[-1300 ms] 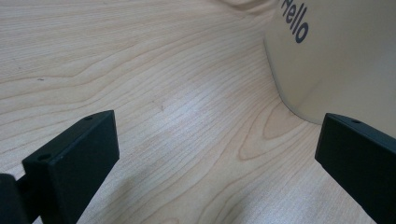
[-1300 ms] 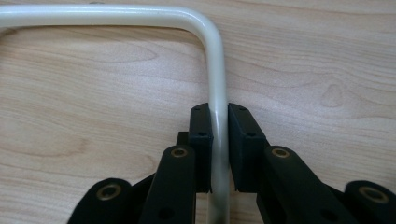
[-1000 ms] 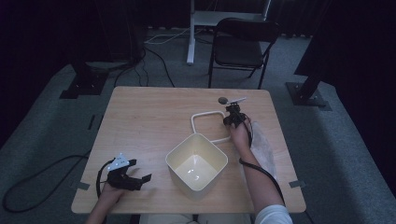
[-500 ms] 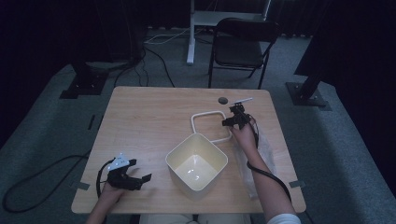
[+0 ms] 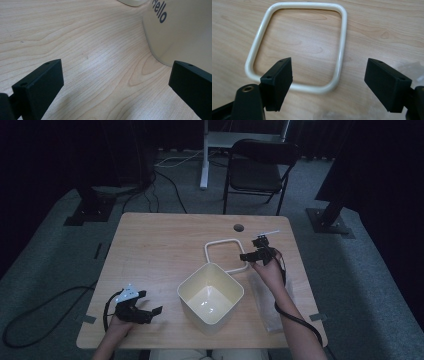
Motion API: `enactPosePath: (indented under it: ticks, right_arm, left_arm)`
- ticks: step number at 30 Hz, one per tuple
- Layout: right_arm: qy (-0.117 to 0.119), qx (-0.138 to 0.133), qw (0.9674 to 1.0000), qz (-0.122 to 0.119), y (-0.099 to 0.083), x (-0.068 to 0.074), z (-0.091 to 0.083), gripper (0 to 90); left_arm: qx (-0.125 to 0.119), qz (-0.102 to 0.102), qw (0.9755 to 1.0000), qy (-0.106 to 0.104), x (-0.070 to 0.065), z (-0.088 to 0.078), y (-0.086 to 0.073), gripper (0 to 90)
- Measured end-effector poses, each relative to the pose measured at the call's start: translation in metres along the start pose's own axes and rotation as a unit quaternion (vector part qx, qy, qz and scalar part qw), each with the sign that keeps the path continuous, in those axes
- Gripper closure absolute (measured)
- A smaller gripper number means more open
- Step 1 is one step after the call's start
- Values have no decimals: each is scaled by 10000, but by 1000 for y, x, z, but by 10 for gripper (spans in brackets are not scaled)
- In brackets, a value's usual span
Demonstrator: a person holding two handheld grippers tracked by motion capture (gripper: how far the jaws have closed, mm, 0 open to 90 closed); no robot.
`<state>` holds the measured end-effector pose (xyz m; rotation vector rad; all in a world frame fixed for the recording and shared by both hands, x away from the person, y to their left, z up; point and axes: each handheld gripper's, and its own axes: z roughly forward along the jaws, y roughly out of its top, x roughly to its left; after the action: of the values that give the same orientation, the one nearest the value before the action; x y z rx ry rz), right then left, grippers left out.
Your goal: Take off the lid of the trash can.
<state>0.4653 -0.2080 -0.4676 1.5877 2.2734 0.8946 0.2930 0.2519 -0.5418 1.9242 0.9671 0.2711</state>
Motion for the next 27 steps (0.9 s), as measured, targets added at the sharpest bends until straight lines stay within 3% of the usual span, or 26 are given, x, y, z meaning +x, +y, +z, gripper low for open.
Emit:
enactPosePath:
  ticks: [7,22,27]
  right_arm:
    - [162,-239,9996,9,-17,-3,-26,223]
    - [35,-538,9985,73,-52,-17,-64,209]
    - [129,-614,9976,292,-69,-27,-74,206]
  left_arm:
    - [7,4,10000,3,0,0,0,4]
    - [8,10,10000,10,0,0,0,4]
    - [10,2,10000,27,-1,0,0,4]
